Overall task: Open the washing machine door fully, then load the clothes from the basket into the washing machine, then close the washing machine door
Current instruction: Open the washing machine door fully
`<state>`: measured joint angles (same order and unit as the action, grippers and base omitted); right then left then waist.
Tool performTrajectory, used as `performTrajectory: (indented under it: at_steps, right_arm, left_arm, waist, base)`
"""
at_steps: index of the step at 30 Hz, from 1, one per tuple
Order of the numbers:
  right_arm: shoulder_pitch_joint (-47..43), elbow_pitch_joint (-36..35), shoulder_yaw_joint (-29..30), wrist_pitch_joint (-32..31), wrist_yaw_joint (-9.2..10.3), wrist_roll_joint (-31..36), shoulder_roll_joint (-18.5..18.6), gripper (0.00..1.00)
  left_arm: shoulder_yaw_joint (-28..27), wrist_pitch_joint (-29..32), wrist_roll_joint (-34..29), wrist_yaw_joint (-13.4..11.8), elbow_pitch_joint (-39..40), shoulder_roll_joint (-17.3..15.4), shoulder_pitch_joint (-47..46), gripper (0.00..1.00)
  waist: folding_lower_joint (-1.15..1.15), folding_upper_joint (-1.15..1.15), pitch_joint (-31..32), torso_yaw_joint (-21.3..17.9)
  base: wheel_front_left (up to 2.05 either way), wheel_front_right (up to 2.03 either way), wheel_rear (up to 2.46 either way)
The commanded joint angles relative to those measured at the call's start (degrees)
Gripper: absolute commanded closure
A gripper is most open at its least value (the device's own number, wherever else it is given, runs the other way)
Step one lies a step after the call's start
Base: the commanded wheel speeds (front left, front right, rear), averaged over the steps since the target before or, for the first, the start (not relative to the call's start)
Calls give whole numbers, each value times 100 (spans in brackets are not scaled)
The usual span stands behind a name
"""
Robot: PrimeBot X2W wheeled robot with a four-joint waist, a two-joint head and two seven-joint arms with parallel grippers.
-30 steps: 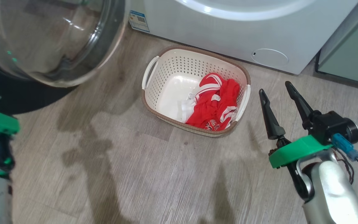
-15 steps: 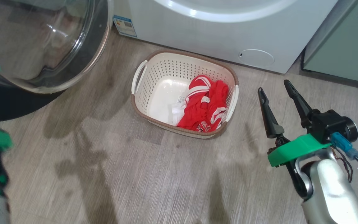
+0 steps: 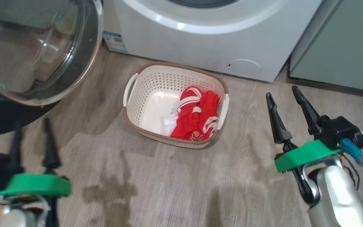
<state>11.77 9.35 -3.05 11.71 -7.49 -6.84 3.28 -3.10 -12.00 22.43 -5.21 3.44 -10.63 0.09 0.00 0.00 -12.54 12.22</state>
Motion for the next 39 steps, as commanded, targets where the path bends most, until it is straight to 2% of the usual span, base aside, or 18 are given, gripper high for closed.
performTrajectory:
  at_steps: [1,13,23,39]
  right_arm:
    - [-63,-164,-96,86,0,-52,-39,0]
    - [-307,-141,-32,115,0,-130,-40,0]
    - [-551,-228,-43,49,0,-150,-40,0]
    - [-641,-293,5,59,0,-197,-40,0]
  left_arm:
    - [-35,97,-96,48,268,-77,-113,0]
    - [617,296,-470,147,208,-73,-126,0]
    - [817,386,-612,67,152,-72,-15,0]
    - [827,379,-710,-96,162,-178,127,0]
  waist:
    - [0,0,76,-103]
    - [0,0,457,-743]
    - [0,0,720,-1304]
    - [0,0,751,-1506]
  base:
    - [0,0,0]
    - [0,0,0]
    - [0,0,0]
    - [0,0,0]
